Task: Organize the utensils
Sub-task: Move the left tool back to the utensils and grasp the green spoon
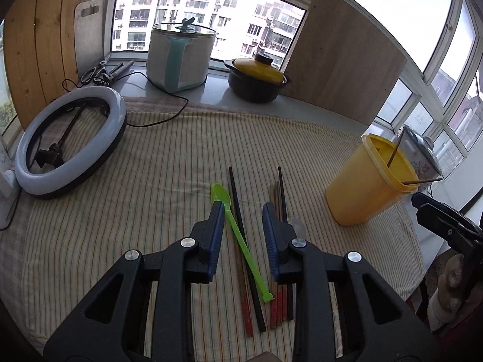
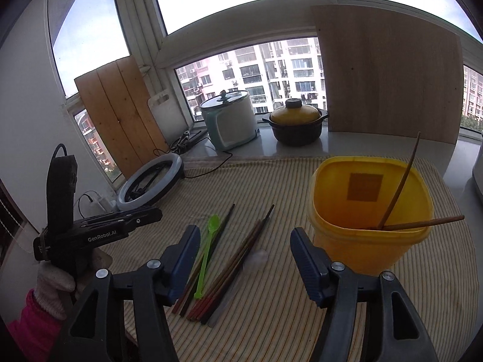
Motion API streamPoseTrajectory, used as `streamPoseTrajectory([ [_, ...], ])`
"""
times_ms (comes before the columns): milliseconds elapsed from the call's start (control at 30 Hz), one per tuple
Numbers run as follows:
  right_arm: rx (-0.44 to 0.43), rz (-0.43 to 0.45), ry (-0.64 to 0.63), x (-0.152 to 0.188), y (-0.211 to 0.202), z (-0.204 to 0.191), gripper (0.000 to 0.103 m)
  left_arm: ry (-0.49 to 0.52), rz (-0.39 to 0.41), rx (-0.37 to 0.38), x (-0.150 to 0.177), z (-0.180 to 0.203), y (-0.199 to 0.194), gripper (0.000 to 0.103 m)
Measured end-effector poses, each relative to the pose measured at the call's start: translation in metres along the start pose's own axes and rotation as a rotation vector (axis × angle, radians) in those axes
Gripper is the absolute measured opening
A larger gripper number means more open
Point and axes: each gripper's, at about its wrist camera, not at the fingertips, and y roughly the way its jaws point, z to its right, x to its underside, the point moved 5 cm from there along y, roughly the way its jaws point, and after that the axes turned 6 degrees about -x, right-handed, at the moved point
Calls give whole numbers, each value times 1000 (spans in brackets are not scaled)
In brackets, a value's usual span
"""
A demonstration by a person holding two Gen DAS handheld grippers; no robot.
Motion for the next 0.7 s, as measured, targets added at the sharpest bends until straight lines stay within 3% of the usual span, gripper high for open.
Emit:
streamPoseTrajectory([
  [233, -3, -96, 48, 27, 33, 2, 55, -33, -87, 27, 20, -7, 28, 25],
  [367, -14, -170, 94, 46, 57, 7, 42, -61, -119, 41, 25, -11, 40, 25],
  [700, -10, -256, 139, 76, 101, 14, 39, -91, -180, 59, 21, -11, 73, 25],
])
